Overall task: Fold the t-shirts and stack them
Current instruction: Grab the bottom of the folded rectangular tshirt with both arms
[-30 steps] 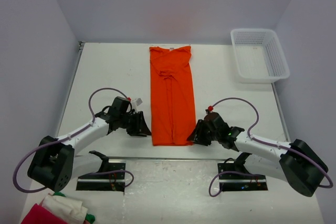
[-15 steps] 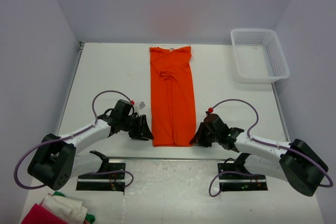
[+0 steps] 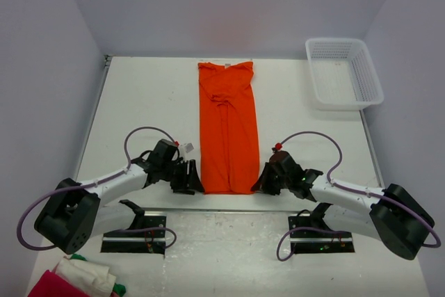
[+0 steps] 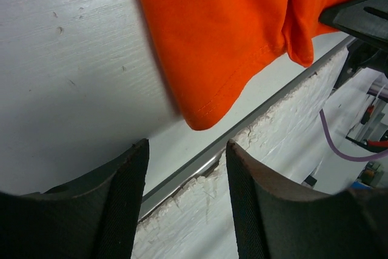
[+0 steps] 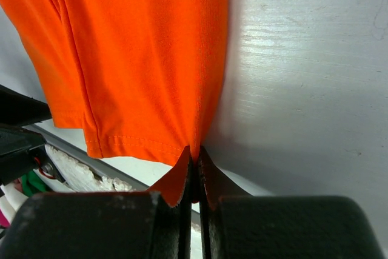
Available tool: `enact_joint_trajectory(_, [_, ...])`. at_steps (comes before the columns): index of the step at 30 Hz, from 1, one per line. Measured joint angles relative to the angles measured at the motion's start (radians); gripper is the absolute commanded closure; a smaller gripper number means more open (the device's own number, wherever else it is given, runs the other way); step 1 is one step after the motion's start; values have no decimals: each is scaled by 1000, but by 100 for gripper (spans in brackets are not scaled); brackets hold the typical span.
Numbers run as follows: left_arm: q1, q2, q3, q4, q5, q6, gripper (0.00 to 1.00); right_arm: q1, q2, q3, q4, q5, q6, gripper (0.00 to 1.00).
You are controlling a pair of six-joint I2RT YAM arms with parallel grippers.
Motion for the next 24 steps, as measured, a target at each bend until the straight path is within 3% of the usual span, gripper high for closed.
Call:
enact_joint_trajectory(13, [-67,130,24,133,-7,-97,52,10,-17,0,-22,5,-1,100])
enact_joint_trajectory(21, [-90,183,23,200,-6,-132,67,12,-33,0,-41,18,-4,100])
enact_joint_trajectory(24, [-92,193,19,209,-12,-138,86,12,-33,0,-41,18,-4,100])
